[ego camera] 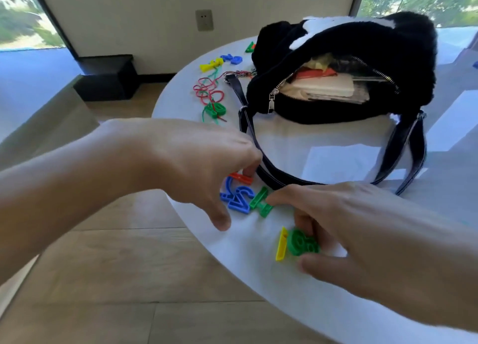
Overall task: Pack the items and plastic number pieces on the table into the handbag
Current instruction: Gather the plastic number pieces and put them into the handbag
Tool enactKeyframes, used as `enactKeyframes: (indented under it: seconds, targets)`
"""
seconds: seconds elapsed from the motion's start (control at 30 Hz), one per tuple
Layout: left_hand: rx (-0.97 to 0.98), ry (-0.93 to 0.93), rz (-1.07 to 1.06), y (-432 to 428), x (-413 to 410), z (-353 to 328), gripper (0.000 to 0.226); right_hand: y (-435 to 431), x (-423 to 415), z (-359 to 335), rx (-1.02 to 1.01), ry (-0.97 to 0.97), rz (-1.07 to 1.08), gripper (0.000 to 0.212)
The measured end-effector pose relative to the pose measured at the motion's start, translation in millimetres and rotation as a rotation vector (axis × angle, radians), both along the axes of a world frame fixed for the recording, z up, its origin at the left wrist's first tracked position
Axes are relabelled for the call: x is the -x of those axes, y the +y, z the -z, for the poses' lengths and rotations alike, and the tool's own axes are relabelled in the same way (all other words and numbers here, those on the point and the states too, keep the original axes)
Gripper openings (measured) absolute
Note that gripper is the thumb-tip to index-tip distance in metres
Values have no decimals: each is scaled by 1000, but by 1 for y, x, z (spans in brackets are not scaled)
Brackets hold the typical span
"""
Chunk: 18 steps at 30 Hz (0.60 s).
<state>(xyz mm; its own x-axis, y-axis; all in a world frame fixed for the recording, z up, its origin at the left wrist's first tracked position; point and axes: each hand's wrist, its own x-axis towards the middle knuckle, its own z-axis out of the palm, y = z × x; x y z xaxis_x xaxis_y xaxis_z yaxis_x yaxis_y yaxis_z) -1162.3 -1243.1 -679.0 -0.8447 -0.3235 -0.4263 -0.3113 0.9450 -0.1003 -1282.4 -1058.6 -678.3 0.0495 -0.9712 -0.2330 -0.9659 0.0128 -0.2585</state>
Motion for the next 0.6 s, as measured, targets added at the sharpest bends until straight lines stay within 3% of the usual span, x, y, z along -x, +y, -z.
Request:
enactKeyframes:
  seconds: [0.33, 0.6]
  targets:
    - [-150, 322, 61, 15, 4, 15, 41, -8, -4, 17, 128, 83, 128, 46]
    - [-250, 421, 7, 23, 0, 15, 25, -17, -2, 20, 143, 13, 165, 43]
